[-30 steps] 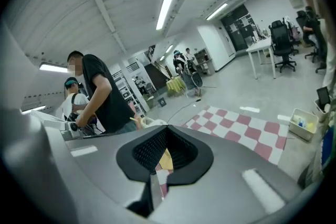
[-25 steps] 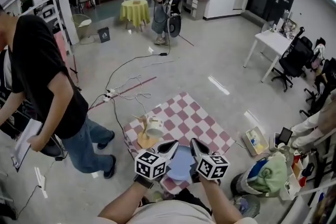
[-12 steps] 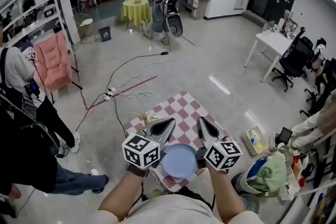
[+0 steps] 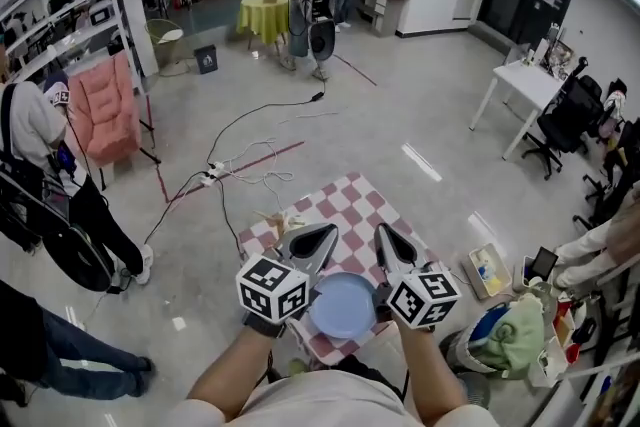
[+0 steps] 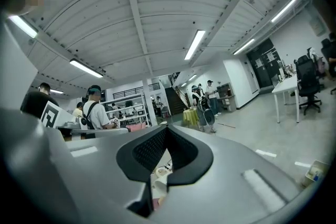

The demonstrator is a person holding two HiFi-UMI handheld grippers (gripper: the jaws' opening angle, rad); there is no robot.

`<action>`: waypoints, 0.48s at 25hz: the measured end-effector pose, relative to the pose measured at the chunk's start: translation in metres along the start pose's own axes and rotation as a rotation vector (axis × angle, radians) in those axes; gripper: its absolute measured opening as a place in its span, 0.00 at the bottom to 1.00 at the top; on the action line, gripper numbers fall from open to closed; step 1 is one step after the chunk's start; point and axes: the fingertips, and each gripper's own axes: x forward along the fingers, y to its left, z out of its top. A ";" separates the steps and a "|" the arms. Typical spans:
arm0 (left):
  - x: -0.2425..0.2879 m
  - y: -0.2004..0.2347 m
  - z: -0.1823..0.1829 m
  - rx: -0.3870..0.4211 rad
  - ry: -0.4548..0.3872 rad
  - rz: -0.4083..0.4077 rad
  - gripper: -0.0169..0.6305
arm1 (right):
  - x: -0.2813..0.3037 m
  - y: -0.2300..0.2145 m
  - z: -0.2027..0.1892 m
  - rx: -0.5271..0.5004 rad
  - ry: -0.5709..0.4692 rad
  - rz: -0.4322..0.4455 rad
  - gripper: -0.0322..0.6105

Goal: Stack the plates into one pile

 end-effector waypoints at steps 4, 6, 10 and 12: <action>0.000 0.001 -0.001 0.003 0.003 0.003 0.04 | 0.001 0.002 -0.001 0.003 0.005 0.003 0.06; -0.001 0.000 0.000 0.005 0.002 0.003 0.04 | 0.001 0.002 -0.001 0.006 0.007 0.004 0.06; -0.002 0.002 -0.002 0.002 0.001 0.004 0.04 | 0.002 0.003 -0.004 0.010 0.012 0.005 0.06; -0.002 0.004 -0.003 -0.001 0.002 0.005 0.04 | 0.003 0.004 -0.006 0.010 0.014 0.006 0.06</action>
